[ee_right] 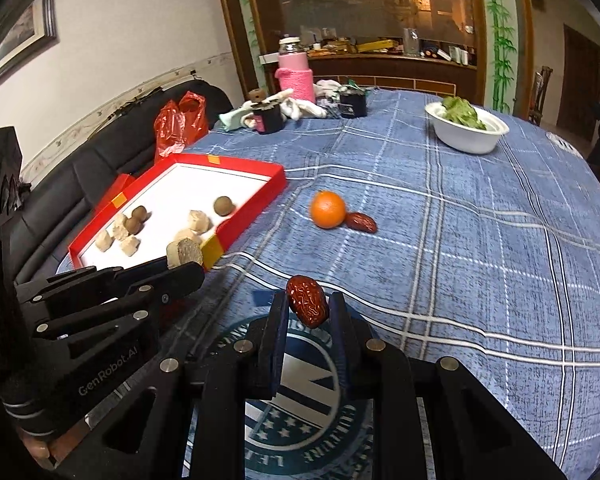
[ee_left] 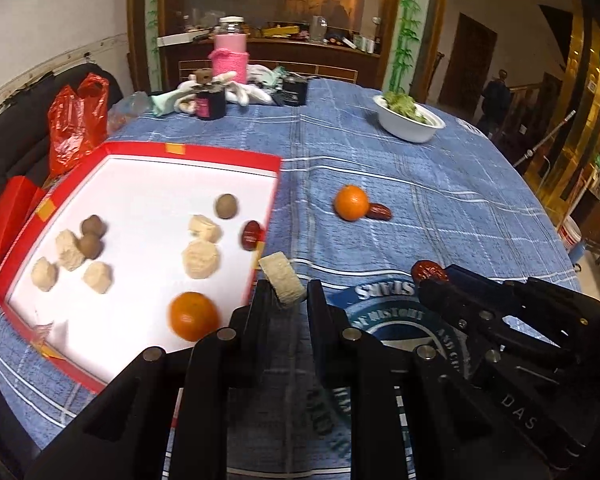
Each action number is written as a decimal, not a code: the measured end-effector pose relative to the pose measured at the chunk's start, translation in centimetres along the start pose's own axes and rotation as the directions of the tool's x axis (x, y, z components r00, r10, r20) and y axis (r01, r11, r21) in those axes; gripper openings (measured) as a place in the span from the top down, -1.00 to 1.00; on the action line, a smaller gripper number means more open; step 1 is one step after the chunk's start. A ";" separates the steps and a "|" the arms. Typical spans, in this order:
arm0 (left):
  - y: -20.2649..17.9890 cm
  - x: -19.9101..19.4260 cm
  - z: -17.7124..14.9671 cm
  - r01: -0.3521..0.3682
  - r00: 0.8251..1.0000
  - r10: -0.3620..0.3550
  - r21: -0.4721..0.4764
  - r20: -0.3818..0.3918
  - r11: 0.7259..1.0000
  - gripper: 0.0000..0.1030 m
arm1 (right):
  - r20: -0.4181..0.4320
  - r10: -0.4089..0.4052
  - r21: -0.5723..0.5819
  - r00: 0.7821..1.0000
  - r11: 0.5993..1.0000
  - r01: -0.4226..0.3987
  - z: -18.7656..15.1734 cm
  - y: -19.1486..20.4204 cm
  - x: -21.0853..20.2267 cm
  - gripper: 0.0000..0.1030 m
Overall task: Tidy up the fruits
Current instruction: 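Carry the red date and the pastry cube over the white tray, then open the left tool to drop the pastry cube while the right tool releases the date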
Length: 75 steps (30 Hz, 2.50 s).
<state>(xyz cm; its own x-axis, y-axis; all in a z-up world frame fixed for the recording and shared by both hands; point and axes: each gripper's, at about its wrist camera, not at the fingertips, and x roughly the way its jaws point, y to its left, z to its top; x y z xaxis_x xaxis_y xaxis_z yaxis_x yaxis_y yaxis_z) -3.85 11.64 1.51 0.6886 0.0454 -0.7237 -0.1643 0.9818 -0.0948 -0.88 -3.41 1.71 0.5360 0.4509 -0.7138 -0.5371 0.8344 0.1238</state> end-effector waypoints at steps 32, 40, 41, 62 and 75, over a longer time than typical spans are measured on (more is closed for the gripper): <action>15.4 0.7 3.2 -0.208 0.976 0.216 -0.275 -0.001 0.939 0.69 | -0.027 0.126 -0.154 0.992 0.980 -0.129 7.6 12.3 8.7 0.60; 15.8 1.7 3.2 -0.231 0.972 0.236 -0.266 -0.014 0.936 0.69 | -0.062 0.130 -0.162 0.990 0.977 -0.138 7.7 13.3 10.7 0.60; 15.9 1.8 3.1 -0.238 0.970 0.242 -0.264 -0.015 0.935 0.69 | -0.063 0.130 -0.162 0.989 0.977 -0.139 7.6 13.3 10.8 0.60; 17.8 2.4 2.5 -0.354 0.934 0.346 -0.319 -0.085 0.879 -0.42 | -0.098 0.143 -0.152 0.985 0.976 -0.157 7.1 13.4 11.5 0.36; 11.7 -0.4 3.4 -0.254 0.959 0.275 -0.230 0.068 0.939 -0.41 | -0.017 -0.051 -0.026 0.999 0.998 0.050 5.2 -0.8 5.6 0.22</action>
<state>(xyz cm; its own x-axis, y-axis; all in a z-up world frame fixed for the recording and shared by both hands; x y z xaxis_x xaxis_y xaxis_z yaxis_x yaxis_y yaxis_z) -3.70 23.76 3.03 0.6629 0.3264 -0.6738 -0.4917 0.8685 -0.0630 5.92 0.06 1.17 0.5512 0.4026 -0.7308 -0.5262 0.8475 0.0699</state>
